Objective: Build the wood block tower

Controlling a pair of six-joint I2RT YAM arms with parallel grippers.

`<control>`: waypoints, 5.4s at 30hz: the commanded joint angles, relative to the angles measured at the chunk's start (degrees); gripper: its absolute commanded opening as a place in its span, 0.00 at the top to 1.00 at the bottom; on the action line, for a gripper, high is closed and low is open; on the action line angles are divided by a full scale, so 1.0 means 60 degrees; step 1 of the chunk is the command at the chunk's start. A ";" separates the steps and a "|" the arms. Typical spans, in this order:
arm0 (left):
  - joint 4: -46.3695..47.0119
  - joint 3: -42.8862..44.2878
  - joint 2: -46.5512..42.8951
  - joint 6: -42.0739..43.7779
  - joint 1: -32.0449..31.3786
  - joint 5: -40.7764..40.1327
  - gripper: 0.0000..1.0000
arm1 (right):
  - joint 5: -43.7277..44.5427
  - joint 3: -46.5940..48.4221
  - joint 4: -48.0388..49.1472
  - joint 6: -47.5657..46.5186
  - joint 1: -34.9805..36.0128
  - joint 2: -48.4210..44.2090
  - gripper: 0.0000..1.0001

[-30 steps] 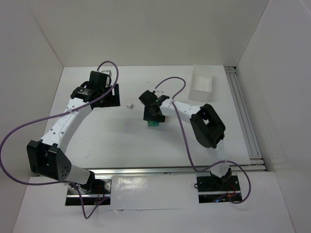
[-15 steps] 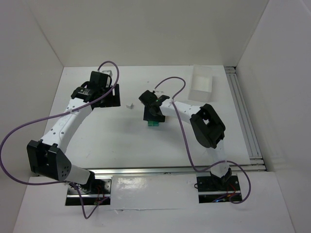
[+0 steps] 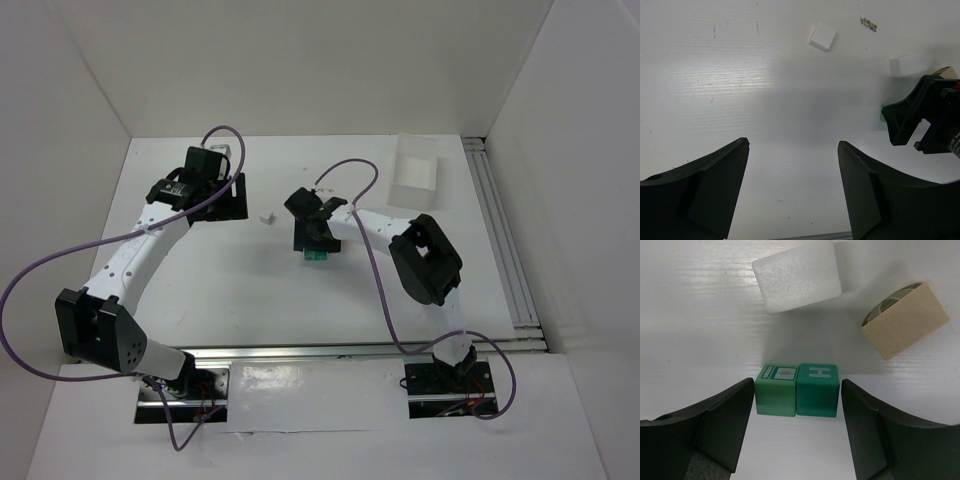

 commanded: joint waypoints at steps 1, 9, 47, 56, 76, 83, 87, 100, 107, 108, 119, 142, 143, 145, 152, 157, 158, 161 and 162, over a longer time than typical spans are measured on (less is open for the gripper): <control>0.0266 -0.0011 -0.0226 -0.0076 -0.0037 -0.0096 0.16 | 0.0094 0.0344 -0.0162 -0.0181 0.0195 0.0140 0.23; 0.0266 -0.0011 -0.0226 -0.0076 -0.0037 -0.0096 0.16 | 0.0283 0.0344 -0.0250 -0.0268 0.0283 0.0140 0.28; 0.0266 0.0077 -0.0226 -0.0076 -0.0124 -0.0271 0.16 | 0.1412 0.2277 -0.0998 -0.1483 0.0181 0.0008 0.05; 0.0178 0.0077 -0.0226 -0.0076 -0.0124 -0.0447 0.16 | 0.0300 0.3713 -0.1217 -0.2786 -0.0904 0.1282 0.04; 0.0178 0.0077 -0.0138 -0.0076 -0.0212 -0.0447 0.16 | -0.0844 0.3713 -0.0792 -0.3184 -0.1197 0.2059 0.26; 0.0178 0.0077 -0.0138 -0.0076 -0.0212 -0.0447 0.16 | -0.0932 0.3713 -0.0792 -0.3184 -0.1197 0.2234 0.33; 0.0178 -0.0010 -0.0138 -0.0076 -0.0212 -0.0447 0.16 | -0.0814 0.3626 -0.0792 -0.3184 -0.1197 0.2147 0.48; 0.0090 -0.0113 -0.0489 -0.0163 -0.0212 -0.0359 0.16 | 0.0429 0.2178 -0.0426 -0.1384 -0.0686 -0.0370 0.58; 0.0090 -0.0391 -0.0695 -0.0163 -0.0212 -0.0359 0.16 | 0.0329 0.1078 -0.0514 -0.0519 0.0018 -0.0885 0.58; 0.0090 -0.0391 -0.0695 -0.0163 -0.0212 -0.0272 0.16 | 0.0328 0.0830 -0.0514 -0.0387 0.0178 -0.0886 0.58; 0.0090 -0.0479 -0.0783 -0.0163 -0.0300 -0.0271 0.16 | 0.0781 0.0505 -0.0485 0.0390 0.0517 -0.0959 0.58; 0.0178 -0.0479 -0.0607 -0.0163 -0.0300 -0.0359 0.16 | 0.1222 0.1077 -0.0895 0.0303 0.0517 -0.0329 0.58; 0.0178 -0.0479 -0.0607 -0.0163 -0.0300 -0.0359 0.16 | 0.1222 0.1077 -0.0895 0.0303 0.0517 -0.0329 0.58; 0.0178 -0.0479 -0.0607 -0.0163 -0.0300 -0.0359 0.16 | 0.1222 0.1077 -0.0895 0.0303 0.0517 -0.0329 0.58; 0.0178 -0.0479 -0.0607 -0.0163 -0.0300 -0.0359 0.16 | 0.1309 0.1165 -0.0983 0.0303 0.0517 -0.0241 0.58; 0.0178 -0.0479 -0.0607 -0.0163 -0.0300 -0.0359 0.16 | 0.1310 0.1165 -0.0983 0.0303 0.0517 -0.0241 0.58; 0.0178 -0.0479 -0.0607 -0.0163 -0.0300 -0.0359 0.16 | 0.1310 0.1165 -0.0983 0.0303 0.0517 -0.0241 0.58; 0.0178 -0.0479 -0.0607 -0.0163 -0.0300 -0.0359 0.16 | 0.1310 0.1165 -0.0983 0.0303 0.0517 -0.0153 0.58; 0.0178 -0.0479 -0.0607 -0.0163 -0.0300 -0.0359 0.16 | 0.1310 0.1165 -0.0983 0.0303 0.0517 -0.0153 0.58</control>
